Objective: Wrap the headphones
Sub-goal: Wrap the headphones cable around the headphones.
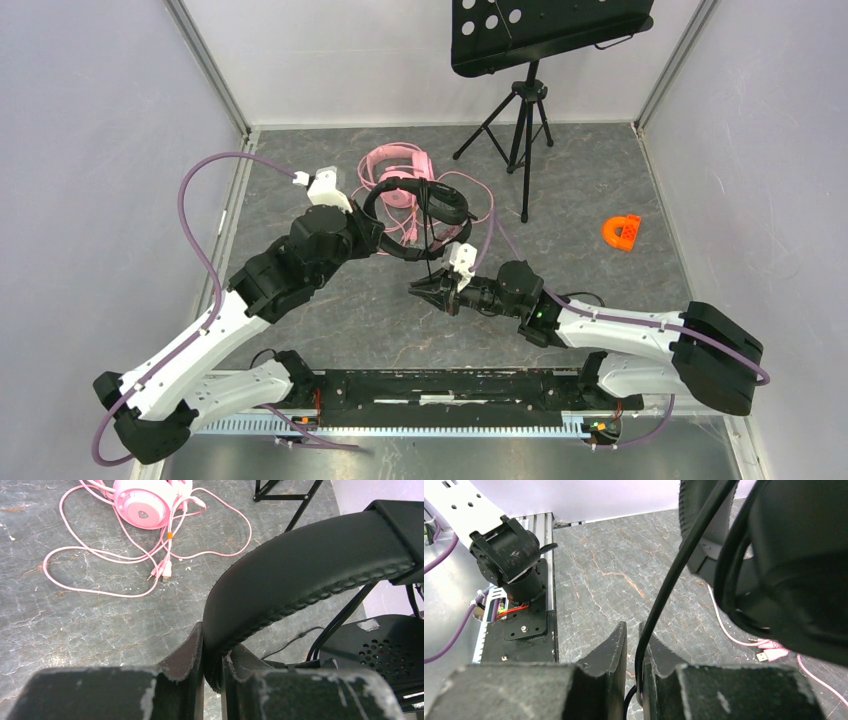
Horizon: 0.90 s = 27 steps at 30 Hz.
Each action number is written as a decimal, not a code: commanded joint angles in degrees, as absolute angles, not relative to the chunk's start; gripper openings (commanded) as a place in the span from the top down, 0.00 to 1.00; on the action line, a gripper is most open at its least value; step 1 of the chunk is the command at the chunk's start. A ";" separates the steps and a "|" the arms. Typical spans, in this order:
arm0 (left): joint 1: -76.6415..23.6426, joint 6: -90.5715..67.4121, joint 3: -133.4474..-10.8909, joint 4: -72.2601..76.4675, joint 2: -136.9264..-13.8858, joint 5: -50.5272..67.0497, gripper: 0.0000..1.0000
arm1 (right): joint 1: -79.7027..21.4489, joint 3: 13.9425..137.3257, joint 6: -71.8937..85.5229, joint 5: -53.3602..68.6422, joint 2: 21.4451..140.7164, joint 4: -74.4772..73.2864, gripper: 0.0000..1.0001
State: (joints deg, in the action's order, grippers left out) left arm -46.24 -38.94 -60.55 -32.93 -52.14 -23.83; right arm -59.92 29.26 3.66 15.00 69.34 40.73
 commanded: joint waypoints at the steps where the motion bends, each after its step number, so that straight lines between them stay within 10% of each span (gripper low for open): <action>1: -46.14 -44.47 -62.91 -25.26 -49.68 -22.57 0.98 | -60.18 28.15 2.37 13.62 69.97 41.45 0.81; 16: -46.08 -42.89 -68.44 -27.99 -49.31 -22.78 0.98 | -60.25 25.97 0.76 11.69 70.74 41.44 0.78; 27: -46.05 -42.71 -71.75 -30.23 -49.20 -21.78 0.98 | -60.27 23.12 -0.97 10.03 72.49 45.16 0.94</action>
